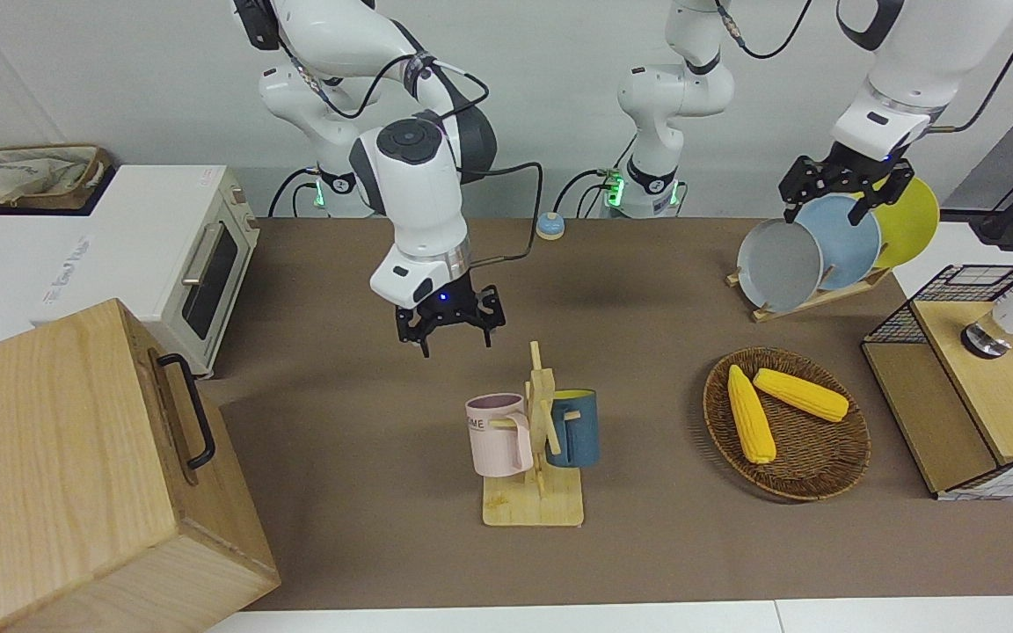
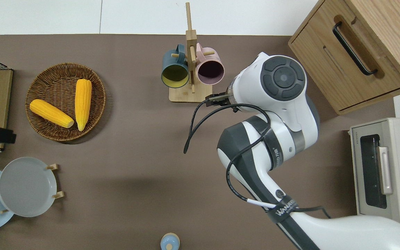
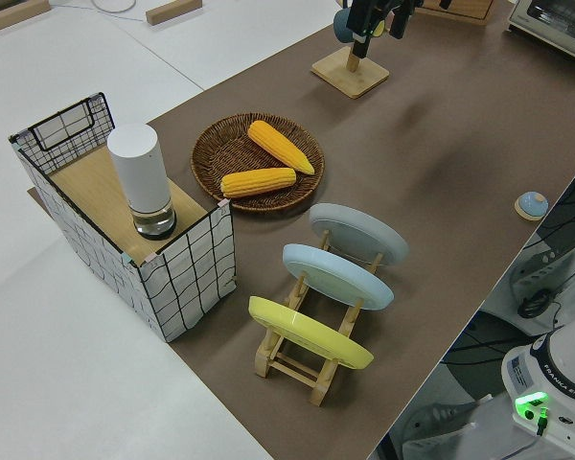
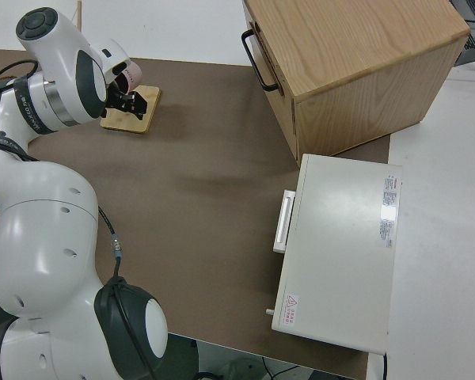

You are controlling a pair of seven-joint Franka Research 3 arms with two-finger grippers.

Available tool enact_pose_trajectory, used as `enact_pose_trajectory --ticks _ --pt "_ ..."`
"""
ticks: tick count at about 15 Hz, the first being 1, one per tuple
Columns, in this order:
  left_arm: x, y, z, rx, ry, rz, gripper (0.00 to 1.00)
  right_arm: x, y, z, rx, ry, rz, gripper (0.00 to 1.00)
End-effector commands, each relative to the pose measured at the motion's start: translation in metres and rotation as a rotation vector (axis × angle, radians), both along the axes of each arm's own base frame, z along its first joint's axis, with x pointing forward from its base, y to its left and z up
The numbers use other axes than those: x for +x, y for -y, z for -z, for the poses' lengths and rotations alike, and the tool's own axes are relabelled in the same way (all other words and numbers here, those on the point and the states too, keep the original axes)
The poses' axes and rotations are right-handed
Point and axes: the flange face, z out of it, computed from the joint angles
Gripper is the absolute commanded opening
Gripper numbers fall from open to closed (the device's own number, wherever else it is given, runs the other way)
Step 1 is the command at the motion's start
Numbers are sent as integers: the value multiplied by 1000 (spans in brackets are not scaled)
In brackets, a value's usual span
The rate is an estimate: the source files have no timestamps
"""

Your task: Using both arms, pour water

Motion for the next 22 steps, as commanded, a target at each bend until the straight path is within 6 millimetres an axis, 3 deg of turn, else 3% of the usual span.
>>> enact_pose_trajectory --ticks 1,7,11,15,20,22 --pt "-7 -55 -5 15 24 57 995 17 -9 26 -43 96 -47 992" --pt "-19 -161 -1 9 101 91 993 37 -9 24 -60 273 -186 990" --pt "-35 -211 -5 -2 168 77 995 50 -4 21 -40 338 -203 971" --pt "-43 -253 4 -18 236 50 995 59 3 20 -37 348 -195 858" --pt "-46 -301 27 -49 337 37 995 59 3 19 -33 348 -190 478" --pt "-48 -317 41 -74 378 19 995 59 3 19 -31 347 -186 383"
